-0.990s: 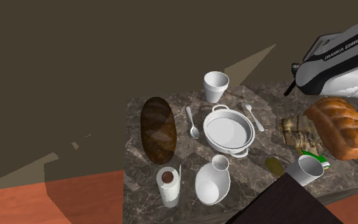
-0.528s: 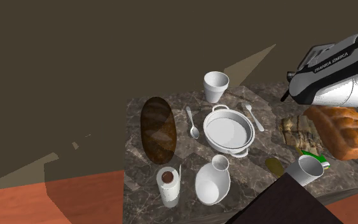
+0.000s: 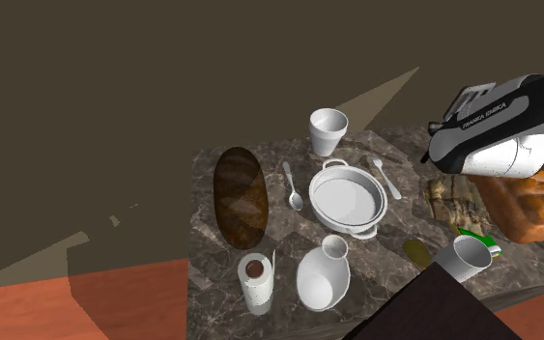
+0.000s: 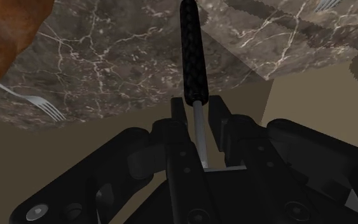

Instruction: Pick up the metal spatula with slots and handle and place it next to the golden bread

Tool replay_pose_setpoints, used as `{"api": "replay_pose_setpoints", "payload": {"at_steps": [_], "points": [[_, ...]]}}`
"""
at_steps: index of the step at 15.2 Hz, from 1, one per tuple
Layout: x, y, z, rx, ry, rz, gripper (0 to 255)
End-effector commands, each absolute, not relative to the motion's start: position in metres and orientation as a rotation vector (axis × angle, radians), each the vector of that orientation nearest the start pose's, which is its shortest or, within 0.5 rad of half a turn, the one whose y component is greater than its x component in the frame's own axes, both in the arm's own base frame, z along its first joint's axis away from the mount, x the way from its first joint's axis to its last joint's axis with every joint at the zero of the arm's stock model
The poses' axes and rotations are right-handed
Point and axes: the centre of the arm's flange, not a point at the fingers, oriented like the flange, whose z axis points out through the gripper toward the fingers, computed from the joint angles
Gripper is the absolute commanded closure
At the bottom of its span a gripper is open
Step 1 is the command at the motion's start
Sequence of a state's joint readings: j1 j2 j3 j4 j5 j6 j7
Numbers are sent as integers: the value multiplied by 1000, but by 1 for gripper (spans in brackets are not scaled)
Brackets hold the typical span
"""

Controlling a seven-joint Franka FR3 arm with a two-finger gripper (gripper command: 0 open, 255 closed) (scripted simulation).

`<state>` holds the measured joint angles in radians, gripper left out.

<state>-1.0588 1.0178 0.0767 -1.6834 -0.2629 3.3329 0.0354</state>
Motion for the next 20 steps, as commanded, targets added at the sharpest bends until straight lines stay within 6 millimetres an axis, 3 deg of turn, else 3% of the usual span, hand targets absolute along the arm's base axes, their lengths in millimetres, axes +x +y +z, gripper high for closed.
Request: {"api": "replay_pose_setpoints", "payload": {"at_steps": [1, 3, 10, 11, 16, 20], "points": [[395, -558, 73, -3012, 1275, -973, 255], [395, -558, 62, -3012, 1275, -973, 255], [395, -558, 62, -3012, 1275, -973, 255], [395, -558, 62, -3012, 1275, -973, 0], [395, -558, 62, -3012, 1275, -973, 0], [375, -535, 102, -3012, 1275, -973, 0]]}}
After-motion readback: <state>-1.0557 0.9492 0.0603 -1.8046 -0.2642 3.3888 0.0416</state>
